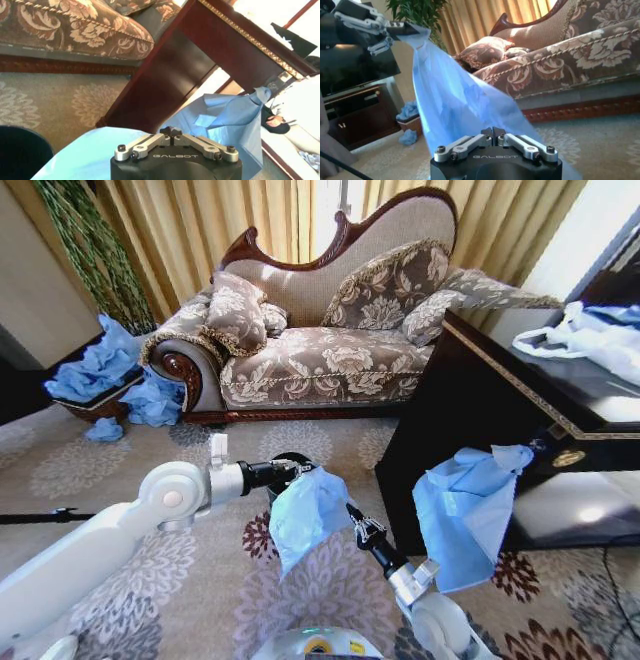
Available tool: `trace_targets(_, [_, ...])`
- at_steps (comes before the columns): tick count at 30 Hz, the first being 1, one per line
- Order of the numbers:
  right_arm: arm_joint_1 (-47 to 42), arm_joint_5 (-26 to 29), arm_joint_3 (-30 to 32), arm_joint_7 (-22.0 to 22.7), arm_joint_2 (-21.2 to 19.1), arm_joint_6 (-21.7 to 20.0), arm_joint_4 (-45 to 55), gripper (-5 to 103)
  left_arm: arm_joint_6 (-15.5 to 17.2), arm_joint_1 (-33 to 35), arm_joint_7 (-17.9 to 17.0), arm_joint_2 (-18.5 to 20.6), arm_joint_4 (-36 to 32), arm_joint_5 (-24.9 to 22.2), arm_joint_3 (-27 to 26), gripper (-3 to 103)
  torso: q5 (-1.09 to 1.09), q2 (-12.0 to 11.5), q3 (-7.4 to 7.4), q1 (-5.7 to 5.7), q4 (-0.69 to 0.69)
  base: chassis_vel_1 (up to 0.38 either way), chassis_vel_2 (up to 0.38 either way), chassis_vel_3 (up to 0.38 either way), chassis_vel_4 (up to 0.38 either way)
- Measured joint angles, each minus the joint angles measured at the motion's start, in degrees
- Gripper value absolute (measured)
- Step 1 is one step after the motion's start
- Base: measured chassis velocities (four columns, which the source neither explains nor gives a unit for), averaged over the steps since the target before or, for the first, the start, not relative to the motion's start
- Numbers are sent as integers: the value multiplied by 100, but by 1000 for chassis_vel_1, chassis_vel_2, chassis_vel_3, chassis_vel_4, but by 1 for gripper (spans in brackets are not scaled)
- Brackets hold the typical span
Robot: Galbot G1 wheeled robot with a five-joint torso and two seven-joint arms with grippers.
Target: Place a garbage bag over the trash bin.
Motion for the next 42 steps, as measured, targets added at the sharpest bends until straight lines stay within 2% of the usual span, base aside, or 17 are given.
trace_targets(8, [657, 99, -319, 146, 15, -59, -246, 0, 32, -87, 24, 83, -183, -135, 11, 0, 1, 0, 0, 0, 2, 0, 0, 0, 0])
trace_targets(14, [954, 347, -387, 160, -313, -140, -301, 0, 43, 65, 128, 93, -261, -110, -59, 0, 0, 0, 0, 0, 1, 0, 0, 0, 0])
trace_targets(21, [1336, 406, -1055, 246, -548, -222, -271, 0, 45, 62, 236, -59, -188, 19, 21, 0, 0, 0, 0, 0, 1, 0, 0, 0, 0])
trace_targets(32, [1409, 259, -1707, 262, -520, -275, -210, 0, 24, -14, 247, -152, -189, 32, 79, 0, 1, 0, 0, 0, 0, 0, 0, 0, 0])
trace_targets(36, [1638, 201, -2035, 305, -394, -307, -236, 0, -48, 13, 241, -148, -345, 29, 55, 0, 0, 0, 0, 0, 0, 0, 0, 0, 0])
trace_targets(42, [2295, 261, -2304, 525, -219, -360, -442, 0, -140, -95, 293, 84, -594, -84, -65, 0, 0, 0, 0, 0, 1, 0, 0, 0, 0])
